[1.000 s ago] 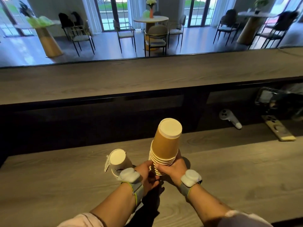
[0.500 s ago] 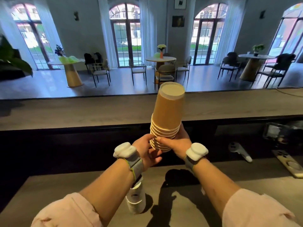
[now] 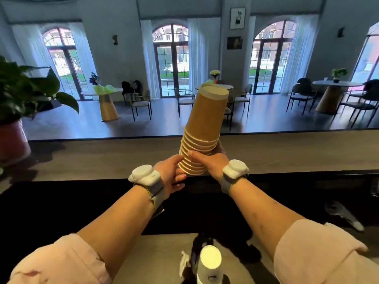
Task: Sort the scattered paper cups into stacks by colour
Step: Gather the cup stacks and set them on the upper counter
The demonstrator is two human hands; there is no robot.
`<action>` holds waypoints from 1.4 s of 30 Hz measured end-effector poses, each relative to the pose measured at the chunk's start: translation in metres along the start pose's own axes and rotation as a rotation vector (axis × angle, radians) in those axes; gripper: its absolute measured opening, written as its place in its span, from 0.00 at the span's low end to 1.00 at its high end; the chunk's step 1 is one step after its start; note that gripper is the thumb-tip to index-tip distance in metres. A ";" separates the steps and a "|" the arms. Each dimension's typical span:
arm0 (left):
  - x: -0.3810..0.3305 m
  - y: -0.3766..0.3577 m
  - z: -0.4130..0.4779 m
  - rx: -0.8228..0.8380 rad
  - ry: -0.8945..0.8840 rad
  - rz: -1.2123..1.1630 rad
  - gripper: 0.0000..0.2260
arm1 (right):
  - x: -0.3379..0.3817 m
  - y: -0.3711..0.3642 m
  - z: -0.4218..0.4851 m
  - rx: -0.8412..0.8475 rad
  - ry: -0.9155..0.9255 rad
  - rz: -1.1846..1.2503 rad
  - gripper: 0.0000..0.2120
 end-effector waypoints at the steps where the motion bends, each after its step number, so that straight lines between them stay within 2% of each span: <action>1: -0.008 0.014 0.006 -0.029 -0.032 0.039 0.08 | 0.000 -0.012 0.010 -0.004 -0.003 -0.003 0.48; 4: -0.036 0.053 0.028 -0.126 -0.143 0.221 0.08 | -0.002 -0.046 0.039 -0.002 -0.022 -0.017 0.50; 7: -0.061 0.083 0.047 -0.212 -0.313 0.550 0.11 | -0.007 -0.078 0.063 0.033 -0.063 -0.039 0.49; 10: -0.067 0.109 0.061 -0.269 -0.362 0.719 0.14 | -0.015 -0.112 0.082 0.056 -0.080 -0.105 0.48; 13: -0.064 0.131 0.069 -0.344 -0.346 0.792 0.14 | -0.023 -0.137 0.092 0.066 -0.074 -0.069 0.43; 17: -0.062 0.158 0.078 -0.415 -0.398 0.868 0.12 | -0.040 -0.170 0.099 0.101 -0.103 -0.053 0.44; 21: -0.054 0.167 0.087 -0.426 -0.398 0.985 0.13 | -0.045 -0.175 0.103 0.065 -0.068 -0.098 0.36; 26: -0.050 0.168 0.088 -0.421 -0.367 1.039 0.13 | -0.042 -0.176 0.097 0.134 -0.099 -0.206 0.44; 29: -0.050 0.163 0.077 -0.407 -0.391 1.021 0.14 | -0.041 -0.169 0.085 0.172 -0.124 -0.183 0.44; 32: -0.045 0.161 0.065 -0.394 -0.371 0.922 0.16 | -0.038 -0.152 0.073 0.140 -0.160 -0.221 0.45; 34: -0.043 0.161 0.047 -0.447 -0.377 0.801 0.18 | -0.031 -0.136 0.061 0.104 -0.158 -0.251 0.40; 37: -0.039 0.143 0.006 -0.501 -0.530 0.626 0.11 | -0.022 -0.102 0.038 0.042 -0.147 -0.210 0.28; 39: -0.026 0.113 -0.012 -0.386 -0.584 0.537 0.07 | -0.020 -0.074 0.019 -0.027 -0.128 -0.177 0.16; 41: -0.001 0.082 -0.010 -0.180 -0.525 0.501 0.05 | -0.018 -0.053 0.006 -0.110 -0.084 -0.121 0.04; 42: 0.017 0.063 -0.008 -0.074 -0.467 0.514 0.05 | -0.019 -0.040 -0.004 -0.153 -0.068 -0.105 0.02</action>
Point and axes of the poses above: each hand's wrist, its own z-axis towards the middle knuckle, its own y-axis out of the back of the hand, x = y × z, the point moved 10 cm from there along z, towards the middle knuckle, and after that the axes turned 3 degrees about x, right-handed, at the moved point
